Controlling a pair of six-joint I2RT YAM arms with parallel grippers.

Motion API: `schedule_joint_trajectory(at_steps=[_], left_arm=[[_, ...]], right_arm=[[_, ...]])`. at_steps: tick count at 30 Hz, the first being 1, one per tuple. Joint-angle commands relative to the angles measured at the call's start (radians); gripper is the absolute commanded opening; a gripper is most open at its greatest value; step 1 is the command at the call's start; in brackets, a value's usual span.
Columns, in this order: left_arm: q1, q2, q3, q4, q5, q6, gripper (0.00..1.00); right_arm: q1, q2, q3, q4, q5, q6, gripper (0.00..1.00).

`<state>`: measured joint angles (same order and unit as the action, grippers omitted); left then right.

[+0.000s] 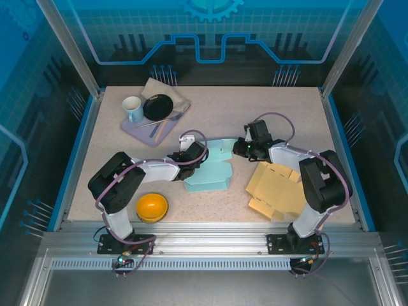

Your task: Fold the paper box

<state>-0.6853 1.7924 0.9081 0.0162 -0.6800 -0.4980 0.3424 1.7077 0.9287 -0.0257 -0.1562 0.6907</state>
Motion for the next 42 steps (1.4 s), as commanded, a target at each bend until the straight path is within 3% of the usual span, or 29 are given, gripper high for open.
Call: schedule_joint_trajectory(at_steps=[1, 11, 23, 42], left_arm=[[-0.005, 0.002, -0.009, -0.105, 0.030, 0.024, 0.13], [-0.006, 0.003, -0.006, -0.109, 0.050, 0.007, 0.13], [-0.006, 0.013, 0.016, -0.130, 0.063, -0.012, 0.14], [-0.006, 0.013, 0.028, -0.141, 0.080, -0.033, 0.14]], right_arm=[[-0.027, 0.047, 0.001, 0.050, 0.009, 0.000, 0.00], [-0.031, 0.139, -0.013, 0.124, -0.019, 0.072, 0.00], [0.002, 0.118, -0.039, 0.286, -0.197, 0.128, 0.00], [0.164, 0.228, 0.055, 0.083, -0.066, 0.134, 0.00]])
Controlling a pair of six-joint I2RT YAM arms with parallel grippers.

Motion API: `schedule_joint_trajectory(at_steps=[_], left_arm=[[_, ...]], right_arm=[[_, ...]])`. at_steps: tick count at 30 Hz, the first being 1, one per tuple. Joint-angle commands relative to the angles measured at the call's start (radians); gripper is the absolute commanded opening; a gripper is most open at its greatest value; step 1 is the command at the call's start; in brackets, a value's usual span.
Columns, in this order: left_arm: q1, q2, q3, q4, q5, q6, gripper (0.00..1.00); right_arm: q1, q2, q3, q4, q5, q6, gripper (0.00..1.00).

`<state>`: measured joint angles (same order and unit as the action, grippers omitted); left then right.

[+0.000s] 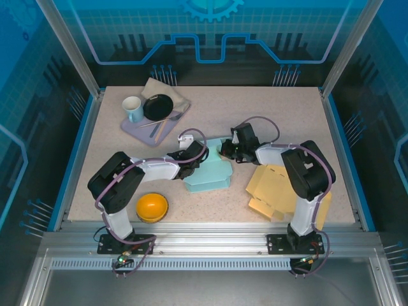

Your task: Fold the paper box

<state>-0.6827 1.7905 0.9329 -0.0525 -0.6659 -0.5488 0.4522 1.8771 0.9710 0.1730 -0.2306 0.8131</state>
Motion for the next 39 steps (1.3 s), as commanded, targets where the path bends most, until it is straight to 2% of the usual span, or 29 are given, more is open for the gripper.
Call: schedule_joint_trajectory(at_steps=[1, 9, 14, 19, 23, 26, 29, 33, 35, 37, 39], left_arm=[[-0.009, 0.015, 0.002, -0.070, 0.067, 0.017, 0.14], [-0.009, 0.020, -0.004, -0.069, 0.059, 0.003, 0.14], [-0.009, 0.023, -0.008, -0.078, 0.042, 0.001, 0.13], [-0.008, 0.018, -0.013, -0.077, 0.040, 0.000, 0.14], [-0.009, 0.014, -0.015, -0.078, 0.038, 0.001, 0.14], [-0.008, 0.009, -0.017, -0.077, 0.034, 0.006, 0.14], [-0.008, 0.002, -0.020, -0.076, 0.031, 0.012, 0.14], [-0.008, -0.003, -0.022, -0.073, 0.034, 0.022, 0.14], [-0.009, -0.005, -0.022, -0.073, 0.035, 0.025, 0.14], [-0.009, -0.008, -0.027, -0.074, 0.034, 0.024, 0.14], [-0.007, -0.016, -0.033, -0.073, 0.032, 0.021, 0.13]], right_arm=[[0.057, 0.069, 0.018, -0.126, 0.006, 0.014, 0.00], [0.051, 0.001, -0.011, -0.083, -0.040, 0.042, 0.00], [0.023, -0.112, 0.014, -0.213, 0.006, -0.064, 0.05], [-0.027, -0.165, 0.045, -0.328, 0.013, -0.146, 0.06], [-0.046, -0.204, 0.083, -0.425, 0.015, -0.233, 0.11], [-0.050, -0.245, 0.144, -0.532, 0.035, -0.368, 0.16], [-0.060, -0.293, 0.228, -0.631, 0.059, -0.573, 0.21], [-0.082, -0.313, 0.380, -0.738, 0.121, -0.954, 0.29], [-0.107, -0.311, 0.426, -0.734, 0.169, -1.139, 0.37], [-0.139, -0.301, 0.446, -0.723, 0.150, -1.342, 0.48], [-0.160, -0.280, 0.452, -0.715, 0.133, -1.502, 0.53]])
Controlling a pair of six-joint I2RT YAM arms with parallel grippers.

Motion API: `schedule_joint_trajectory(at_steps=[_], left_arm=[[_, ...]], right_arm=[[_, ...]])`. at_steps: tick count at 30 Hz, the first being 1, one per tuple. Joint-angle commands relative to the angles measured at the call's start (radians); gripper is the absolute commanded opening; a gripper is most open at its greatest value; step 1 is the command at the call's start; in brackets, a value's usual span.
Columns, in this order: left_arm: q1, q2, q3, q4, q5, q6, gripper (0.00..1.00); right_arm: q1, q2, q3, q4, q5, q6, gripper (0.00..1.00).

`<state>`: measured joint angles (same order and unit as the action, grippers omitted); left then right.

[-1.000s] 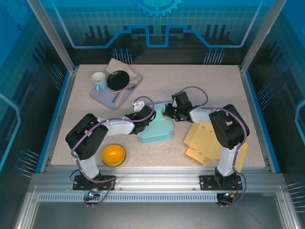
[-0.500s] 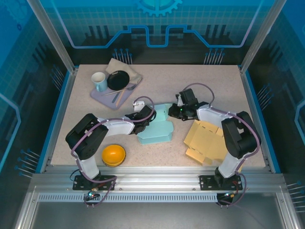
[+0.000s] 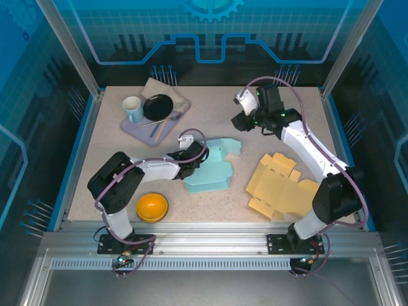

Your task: Fold the paper box

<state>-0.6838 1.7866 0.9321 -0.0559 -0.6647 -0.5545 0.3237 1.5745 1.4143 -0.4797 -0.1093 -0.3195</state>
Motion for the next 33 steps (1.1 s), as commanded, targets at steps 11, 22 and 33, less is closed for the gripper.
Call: schedule_joint_trajectory(at_steps=[11, 22, 33], left_arm=[[-0.007, -0.028, -0.040, -0.061, 0.039, 0.033, 0.13], [-0.007, -0.032, -0.038, -0.063, 0.060, 0.019, 0.14], [-0.006, -0.024, -0.029, -0.061, 0.065, 0.025, 0.13]], right_arm=[[-0.093, 0.196, 0.077, -0.126, 0.034, -0.633, 0.54], [-0.083, 0.239, -0.057, -0.123, -0.059, -0.616, 0.54], [-0.057, 0.294, -0.053, -0.120, -0.034, -0.602, 0.54]])
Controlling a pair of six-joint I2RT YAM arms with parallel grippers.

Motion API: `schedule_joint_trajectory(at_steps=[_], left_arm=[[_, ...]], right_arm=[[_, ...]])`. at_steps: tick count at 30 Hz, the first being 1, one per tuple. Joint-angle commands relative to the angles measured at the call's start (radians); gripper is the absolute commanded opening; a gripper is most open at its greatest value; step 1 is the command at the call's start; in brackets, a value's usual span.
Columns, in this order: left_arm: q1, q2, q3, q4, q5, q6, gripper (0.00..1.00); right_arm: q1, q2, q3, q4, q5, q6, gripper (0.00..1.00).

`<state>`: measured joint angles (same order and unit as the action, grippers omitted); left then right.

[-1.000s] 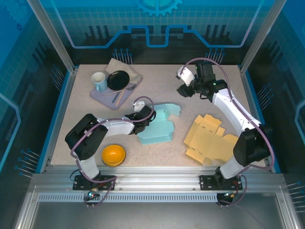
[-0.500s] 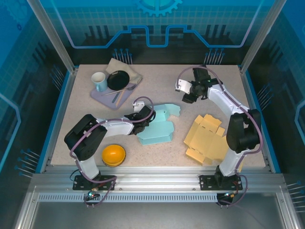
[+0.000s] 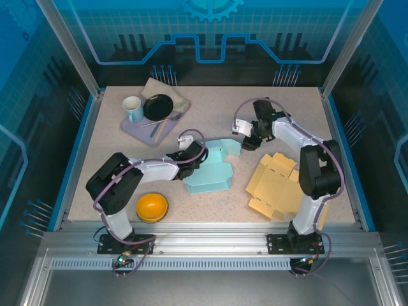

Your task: Fold the paper box

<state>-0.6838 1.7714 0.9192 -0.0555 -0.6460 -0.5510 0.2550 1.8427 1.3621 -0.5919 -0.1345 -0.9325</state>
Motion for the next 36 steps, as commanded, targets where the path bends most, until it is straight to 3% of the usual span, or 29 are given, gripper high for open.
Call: schedule_joint_trajectory(at_steps=[1, 14, 26, 36], left_arm=[[-0.005, -0.009, -0.017, -0.061, 0.046, 0.022, 0.14], [-0.007, -0.013, -0.029, -0.052, 0.049, 0.025, 0.13], [-0.006, -0.015, -0.026, -0.052, 0.049, 0.025, 0.13], [-0.006, -0.009, -0.021, -0.060, 0.044, 0.020, 0.13]], right_arm=[[0.010, 0.027, -0.001, -0.008, -0.006, 0.006, 0.54], [-0.045, 0.032, 0.002, 0.063, 0.071, 0.042, 0.54], [0.025, 0.128, 0.067, -0.005, -0.003, 0.062, 0.53], [0.028, 0.101, 0.052, -0.080, -0.130, 0.017, 0.53]])
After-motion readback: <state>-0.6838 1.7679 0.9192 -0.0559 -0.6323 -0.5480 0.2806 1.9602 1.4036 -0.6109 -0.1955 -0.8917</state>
